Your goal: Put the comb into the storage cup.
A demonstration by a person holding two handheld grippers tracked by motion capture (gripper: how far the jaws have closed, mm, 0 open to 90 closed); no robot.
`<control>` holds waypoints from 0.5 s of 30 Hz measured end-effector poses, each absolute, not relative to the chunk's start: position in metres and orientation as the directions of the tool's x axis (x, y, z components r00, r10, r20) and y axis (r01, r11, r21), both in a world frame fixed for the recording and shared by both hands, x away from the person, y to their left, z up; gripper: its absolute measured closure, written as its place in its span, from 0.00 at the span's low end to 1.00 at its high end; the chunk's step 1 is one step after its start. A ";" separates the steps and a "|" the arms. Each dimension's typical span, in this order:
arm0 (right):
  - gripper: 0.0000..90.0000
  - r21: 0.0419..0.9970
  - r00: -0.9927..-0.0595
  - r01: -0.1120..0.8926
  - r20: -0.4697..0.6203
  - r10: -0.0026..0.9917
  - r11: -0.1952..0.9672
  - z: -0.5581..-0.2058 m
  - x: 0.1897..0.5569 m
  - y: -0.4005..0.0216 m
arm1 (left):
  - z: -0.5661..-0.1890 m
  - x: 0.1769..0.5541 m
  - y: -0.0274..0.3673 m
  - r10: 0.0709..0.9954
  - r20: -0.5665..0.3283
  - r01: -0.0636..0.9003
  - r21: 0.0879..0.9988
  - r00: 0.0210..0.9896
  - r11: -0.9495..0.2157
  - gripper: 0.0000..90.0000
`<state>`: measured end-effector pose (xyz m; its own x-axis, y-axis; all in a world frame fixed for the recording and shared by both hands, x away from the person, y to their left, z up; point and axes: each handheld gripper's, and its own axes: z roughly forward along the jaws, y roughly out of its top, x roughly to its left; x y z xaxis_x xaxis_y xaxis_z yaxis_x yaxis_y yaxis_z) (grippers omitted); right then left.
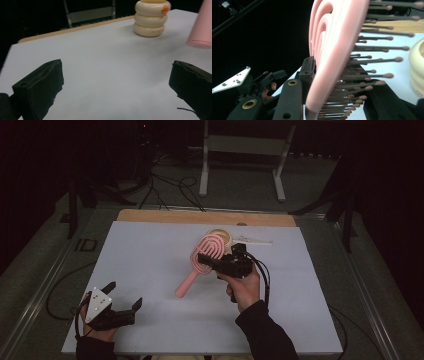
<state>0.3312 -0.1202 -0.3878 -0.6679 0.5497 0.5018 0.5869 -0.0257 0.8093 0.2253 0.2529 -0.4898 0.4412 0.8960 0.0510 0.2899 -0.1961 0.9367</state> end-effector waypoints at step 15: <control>0.71 0.822 -0.673 0.569 0.476 0.566 -0.015 -0.375 0.338 -0.121 | -0.493 0.227 0.251 0.905 0.062 0.288 0.937 0.422 -0.198 0.01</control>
